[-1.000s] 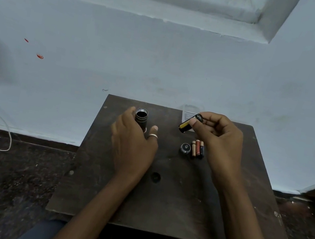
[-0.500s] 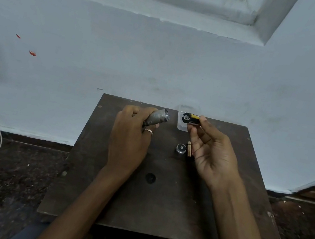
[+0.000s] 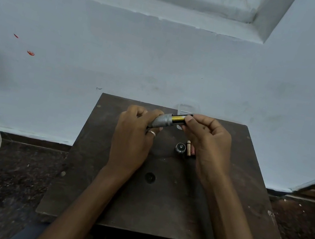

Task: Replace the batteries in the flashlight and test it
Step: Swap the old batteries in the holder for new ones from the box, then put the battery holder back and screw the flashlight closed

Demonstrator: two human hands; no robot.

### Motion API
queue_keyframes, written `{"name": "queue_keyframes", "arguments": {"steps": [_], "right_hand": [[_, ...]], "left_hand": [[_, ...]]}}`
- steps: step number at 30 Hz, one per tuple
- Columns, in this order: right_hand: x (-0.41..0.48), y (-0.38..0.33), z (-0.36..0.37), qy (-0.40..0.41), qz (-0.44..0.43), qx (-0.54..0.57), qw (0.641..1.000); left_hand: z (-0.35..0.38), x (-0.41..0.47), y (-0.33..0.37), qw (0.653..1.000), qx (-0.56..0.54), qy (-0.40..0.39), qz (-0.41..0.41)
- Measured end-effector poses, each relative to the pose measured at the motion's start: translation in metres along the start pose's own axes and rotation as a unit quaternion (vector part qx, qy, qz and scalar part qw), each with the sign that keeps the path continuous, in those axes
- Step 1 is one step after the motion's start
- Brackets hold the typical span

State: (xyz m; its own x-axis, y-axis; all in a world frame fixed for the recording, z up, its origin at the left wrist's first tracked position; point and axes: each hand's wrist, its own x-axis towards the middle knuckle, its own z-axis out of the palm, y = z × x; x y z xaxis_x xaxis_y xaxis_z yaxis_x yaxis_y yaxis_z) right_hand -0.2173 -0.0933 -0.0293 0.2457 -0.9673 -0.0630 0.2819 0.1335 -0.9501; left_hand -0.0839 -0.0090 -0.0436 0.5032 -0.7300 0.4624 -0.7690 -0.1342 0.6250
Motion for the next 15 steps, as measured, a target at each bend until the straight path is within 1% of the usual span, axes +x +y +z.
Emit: {"name": "queue_keyframes", "arguments": {"steps": [2,5,8,10,11,13,15], "right_hand": [[-0.001,0.001,0.001,0.003,-0.051,-0.076,0.996],[-0.004,0.002,0.004,-0.024,-0.089,-0.154,0.984],[-0.005,0.0,0.002,-0.055,-0.09,-0.192,0.976],[-0.002,-0.003,-0.004,-0.049,-0.084,-0.206,0.974],[0.0,-0.005,-0.008,-0.043,-0.085,-0.231,0.968],[0.004,-0.007,-0.017,-0.039,-0.097,-0.32,0.942],[0.004,-0.008,-0.023,-0.058,-0.098,-0.404,0.908]], "left_hand": [[0.0,0.0,-0.001,1.0,0.006,-0.004,0.001],[0.002,0.0,-0.001,1.0,-0.004,-0.007,-0.002],[0.002,0.0,-0.002,1.0,-0.013,-0.011,-0.008],[0.002,0.001,-0.004,1.0,-0.019,-0.012,-0.013],[0.001,0.001,-0.005,1.0,-0.021,-0.012,-0.017],[0.001,0.003,-0.007,0.999,-0.03,-0.014,-0.026],[0.001,0.004,-0.008,0.998,-0.041,-0.018,-0.035]]}}
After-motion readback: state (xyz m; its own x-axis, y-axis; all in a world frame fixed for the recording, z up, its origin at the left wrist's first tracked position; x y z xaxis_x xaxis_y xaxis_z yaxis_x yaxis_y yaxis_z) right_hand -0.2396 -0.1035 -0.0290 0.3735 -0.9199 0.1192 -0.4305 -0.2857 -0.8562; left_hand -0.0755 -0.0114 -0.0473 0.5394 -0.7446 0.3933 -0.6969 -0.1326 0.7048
